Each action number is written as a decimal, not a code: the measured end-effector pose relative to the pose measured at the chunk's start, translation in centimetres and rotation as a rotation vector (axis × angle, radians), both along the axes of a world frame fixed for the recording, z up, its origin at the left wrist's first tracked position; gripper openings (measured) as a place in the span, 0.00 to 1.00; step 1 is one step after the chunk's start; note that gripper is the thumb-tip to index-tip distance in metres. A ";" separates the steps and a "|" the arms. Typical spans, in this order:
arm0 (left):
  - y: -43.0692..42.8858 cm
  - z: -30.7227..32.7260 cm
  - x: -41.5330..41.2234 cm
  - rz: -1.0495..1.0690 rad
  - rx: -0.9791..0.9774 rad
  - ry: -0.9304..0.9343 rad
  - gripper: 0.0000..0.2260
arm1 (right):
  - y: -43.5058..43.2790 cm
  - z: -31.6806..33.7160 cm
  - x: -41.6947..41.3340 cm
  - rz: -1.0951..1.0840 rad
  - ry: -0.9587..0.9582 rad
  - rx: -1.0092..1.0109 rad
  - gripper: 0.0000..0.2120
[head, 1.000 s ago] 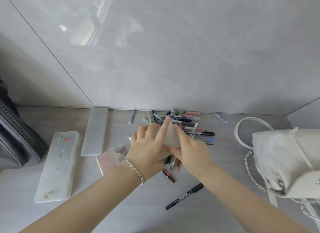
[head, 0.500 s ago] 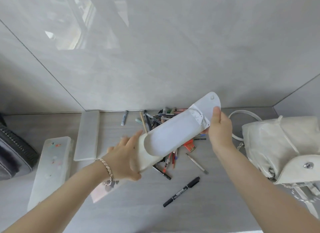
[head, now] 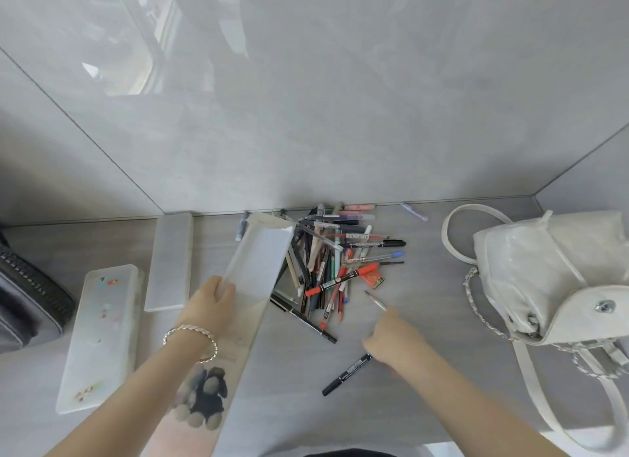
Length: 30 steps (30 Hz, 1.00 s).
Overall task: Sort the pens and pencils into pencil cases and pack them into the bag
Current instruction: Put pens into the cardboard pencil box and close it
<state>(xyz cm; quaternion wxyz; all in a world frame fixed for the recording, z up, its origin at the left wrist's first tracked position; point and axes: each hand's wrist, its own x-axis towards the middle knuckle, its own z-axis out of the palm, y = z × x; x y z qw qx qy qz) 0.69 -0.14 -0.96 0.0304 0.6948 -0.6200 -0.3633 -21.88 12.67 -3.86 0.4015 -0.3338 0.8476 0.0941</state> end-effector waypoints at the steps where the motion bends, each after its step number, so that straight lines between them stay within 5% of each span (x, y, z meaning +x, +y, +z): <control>1: 0.1 -0.1 0.2 0.013 0.012 0.003 0.08 | 0.1 -0.4 0.6 -0.003 0.019 -0.011 0.24; 6: 0.9 0.0 0.7 0.054 0.030 0.036 0.08 | -0.7 -0.7 1.6 -0.061 -0.001 -0.170 0.27; 9: 1.3 0.2 1.1 0.087 0.016 0.077 0.08 | -1.8 1.3 2.6 -0.068 -0.044 -0.413 0.17; 13: 1.3 0.9 1.7 0.110 -0.005 0.074 0.09 | -4.5 3.8 5.4 0.214 -0.112 -0.609 0.17; 17: 1.3 1.5 2.2 0.134 -0.025 0.060 0.12 | -6.9 1.5 9.1 0.640 0.005 -0.494 0.21; 20: 1.4 1.7 2.7 0.136 -0.016 0.052 0.11 | -8.0 -0.3 10.4 0.755 0.114 -0.417 0.31; 24: 1.8 1.7 3.0 0.121 -0.006 0.040 0.10 | -8.0 -1.0 10.5 0.646 0.115 -0.466 0.24; 27: 1.7 1.7 3.0 0.108 0.006 0.045 0.09 | -7.7 0.7 9.1 0.437 -0.156 -0.580 0.16; 30: 1.7 1.7 2.5 0.054 0.024 0.054 0.08 | -8.1 4.7 7.2 -0.004 -0.392 -0.898 0.10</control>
